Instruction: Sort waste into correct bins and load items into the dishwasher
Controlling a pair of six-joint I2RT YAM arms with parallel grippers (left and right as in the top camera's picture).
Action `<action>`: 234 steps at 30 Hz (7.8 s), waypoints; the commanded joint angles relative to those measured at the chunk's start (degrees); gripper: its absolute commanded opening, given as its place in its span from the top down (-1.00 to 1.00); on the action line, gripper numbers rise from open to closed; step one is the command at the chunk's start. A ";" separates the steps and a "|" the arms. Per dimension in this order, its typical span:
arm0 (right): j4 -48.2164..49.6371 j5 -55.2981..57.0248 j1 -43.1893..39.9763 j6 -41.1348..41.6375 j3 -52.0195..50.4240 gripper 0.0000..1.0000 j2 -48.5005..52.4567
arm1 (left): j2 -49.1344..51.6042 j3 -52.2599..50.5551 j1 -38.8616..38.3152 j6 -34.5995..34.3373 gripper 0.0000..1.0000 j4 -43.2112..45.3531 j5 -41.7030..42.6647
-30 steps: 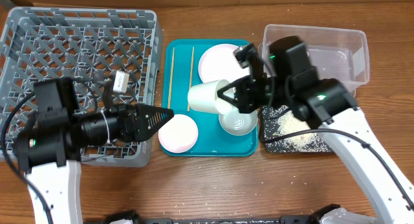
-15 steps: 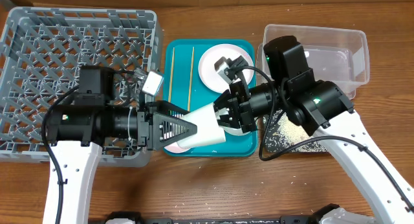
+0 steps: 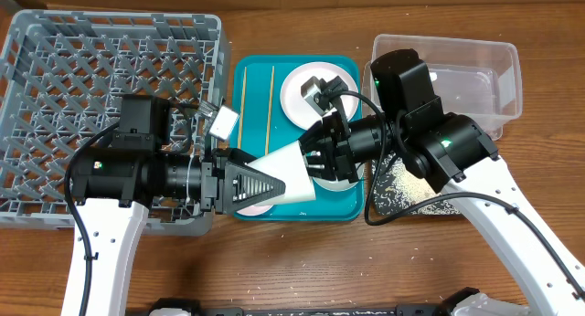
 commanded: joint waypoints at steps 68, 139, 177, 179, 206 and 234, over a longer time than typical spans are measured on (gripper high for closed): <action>-11.02 54.86 9.70 20.68 1.11 -0.10 13.77 | -17.68 22.25 29.24 -6.82 -1.00 -12.44 -51.21; 34.29 62.95 -26.51 8.20 -78.25 -1.00 -80.98 | -21.22 22.23 29.24 -8.52 -1.00 -14.05 -50.77; 34.29 62.93 -26.51 8.20 -78.25 -1.00 -80.98 | 50.14 17.75 -15.76 -34.53 0.24 27.02 -85.88; 34.29 62.93 -26.51 8.20 -78.25 -1.00 -80.98 | 53.05 17.75 -15.80 -34.49 0.28 26.21 -87.34; 34.29 62.93 -26.51 8.20 -78.25 -1.00 -80.98 | 44.39 29.35 -2.23 -15.76 0.92 1.92 -102.05; 34.29 62.95 -26.51 8.20 -78.25 -1.00 -80.98 | 45.79 34.14 -1.42 -14.08 0.79 0.15 -93.18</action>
